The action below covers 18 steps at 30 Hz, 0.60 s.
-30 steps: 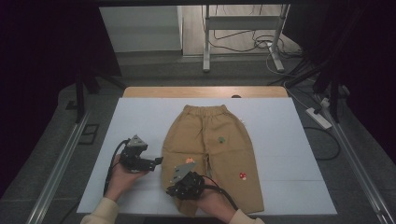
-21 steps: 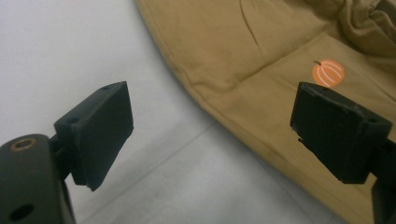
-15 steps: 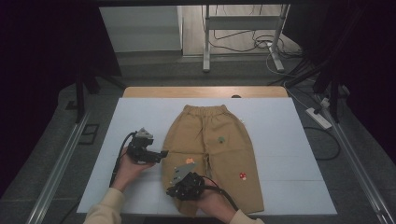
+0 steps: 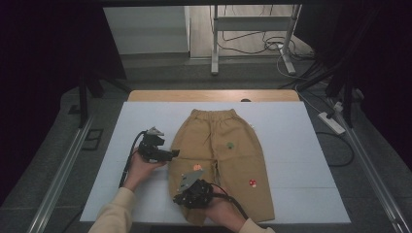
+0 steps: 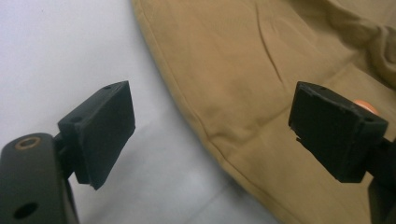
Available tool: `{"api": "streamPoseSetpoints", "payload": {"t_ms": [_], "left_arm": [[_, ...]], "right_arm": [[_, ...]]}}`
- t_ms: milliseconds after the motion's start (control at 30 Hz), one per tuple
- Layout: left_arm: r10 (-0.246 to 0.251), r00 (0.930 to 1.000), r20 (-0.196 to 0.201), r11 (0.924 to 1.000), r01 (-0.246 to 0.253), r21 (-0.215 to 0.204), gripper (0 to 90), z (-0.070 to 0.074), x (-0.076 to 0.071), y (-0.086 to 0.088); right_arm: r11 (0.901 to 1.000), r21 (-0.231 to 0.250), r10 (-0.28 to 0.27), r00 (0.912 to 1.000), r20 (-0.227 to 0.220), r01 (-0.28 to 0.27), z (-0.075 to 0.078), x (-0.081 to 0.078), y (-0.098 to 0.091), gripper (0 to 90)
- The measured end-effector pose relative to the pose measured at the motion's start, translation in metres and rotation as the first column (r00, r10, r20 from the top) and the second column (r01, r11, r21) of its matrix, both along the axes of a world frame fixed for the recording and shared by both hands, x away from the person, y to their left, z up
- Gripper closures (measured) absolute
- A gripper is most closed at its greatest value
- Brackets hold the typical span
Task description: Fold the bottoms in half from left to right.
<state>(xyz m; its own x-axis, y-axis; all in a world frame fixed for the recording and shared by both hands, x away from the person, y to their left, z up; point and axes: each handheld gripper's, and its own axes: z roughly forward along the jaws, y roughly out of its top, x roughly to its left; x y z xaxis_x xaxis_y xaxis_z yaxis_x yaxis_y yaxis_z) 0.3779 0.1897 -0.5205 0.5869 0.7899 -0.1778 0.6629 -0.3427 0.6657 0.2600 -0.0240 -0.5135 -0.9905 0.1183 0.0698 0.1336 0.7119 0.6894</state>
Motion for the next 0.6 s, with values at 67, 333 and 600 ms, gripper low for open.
{"api": "streamPoseSetpoints", "payload": {"t_ms": [67, 333, 600], "left_arm": [[0.005, 0.9999, -0.015, 1.0000, -0.005, 0.007, 15.3, -0.001, 0.005, 0.000], [-0.004, 0.9997, -0.023, 1.0000, 0.004, 0.006, 15.4, -0.002, 0.012, 0.000], [-0.014, 0.9990, -0.043, 0.9997, 0.015, 0.017, 16.2, -0.008, 0.021, -0.008]], "right_arm": [[1.0000, 0.001, 0.000, 1.0000, -0.001, 0.000, 0.000, 0.000, 0.000, 85.3], [1.0000, 0.007, -0.002, 1.0000, -0.001, 0.002, 0.000, 0.000, -0.001, 85.3], [1.0000, 0.003, -0.002, 1.0000, 0.003, 0.002, 0.000, -0.001, -0.001, 85.3]]}}
